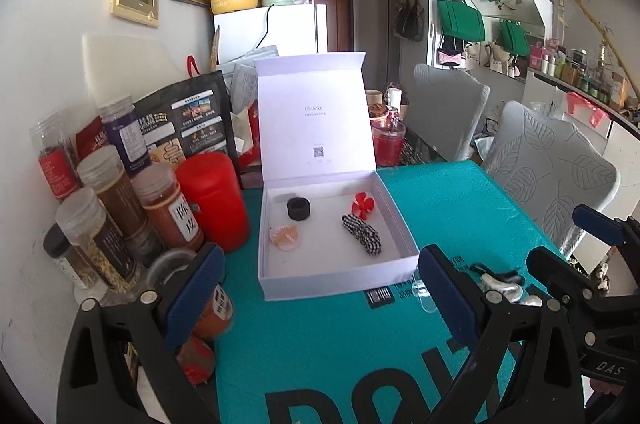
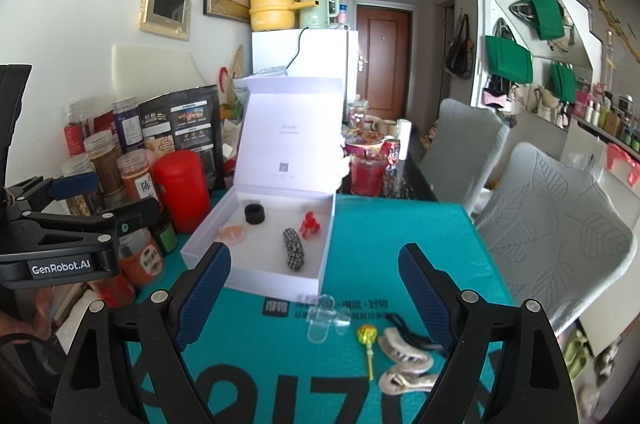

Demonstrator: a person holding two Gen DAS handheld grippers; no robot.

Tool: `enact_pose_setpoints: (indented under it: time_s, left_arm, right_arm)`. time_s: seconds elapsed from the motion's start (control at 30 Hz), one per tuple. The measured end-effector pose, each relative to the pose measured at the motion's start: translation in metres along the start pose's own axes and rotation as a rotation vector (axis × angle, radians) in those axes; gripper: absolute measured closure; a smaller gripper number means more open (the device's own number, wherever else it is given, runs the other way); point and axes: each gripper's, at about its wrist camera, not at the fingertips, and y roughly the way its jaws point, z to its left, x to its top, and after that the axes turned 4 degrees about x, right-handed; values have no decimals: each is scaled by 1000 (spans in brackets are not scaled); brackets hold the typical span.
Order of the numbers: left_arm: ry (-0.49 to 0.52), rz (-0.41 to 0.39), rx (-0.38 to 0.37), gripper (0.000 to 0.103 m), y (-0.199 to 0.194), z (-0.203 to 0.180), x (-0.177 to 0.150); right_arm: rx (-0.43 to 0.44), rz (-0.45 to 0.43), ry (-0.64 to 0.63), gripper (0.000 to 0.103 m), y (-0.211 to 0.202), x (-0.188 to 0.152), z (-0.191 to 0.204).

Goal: Organize rigid objects
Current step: 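Withdraw both tools from the box back toward the remaining items, then close the left tool around the clear plastic airplane-shaped holder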

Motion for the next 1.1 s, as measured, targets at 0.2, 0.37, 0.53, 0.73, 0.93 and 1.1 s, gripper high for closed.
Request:
enact_pose_setpoints:
  time_s: [0.2, 0.37, 0.53, 0.73, 0.93, 1.1]
  left_arm:
    - [1, 34, -41, 4, -1, -10, -22]
    - [11, 51, -46, 4, -2, -19, -35]
    - [11, 65, -77, 4, 0, -26, -46]
    - [3, 111, -97, 4, 14, -39, -56]
    - [1, 163, -113, 4, 35, -52, -61]
    - [-9, 203, -109, 4, 55, -63, -64]
  right_arm:
    - [-3, 23, 14, 15, -9, -23, -2]
    - [-14, 44, 15, 15, -15, -40, -10]
    - [-42, 64, 54, 15, -18, -54, -27]
    - [-70, 93, 94, 15, -13, -68, -44]
    - [-87, 105, 128, 15, -4, -78, -61]
    - [-84, 118, 146, 15, 6, -85, -74]
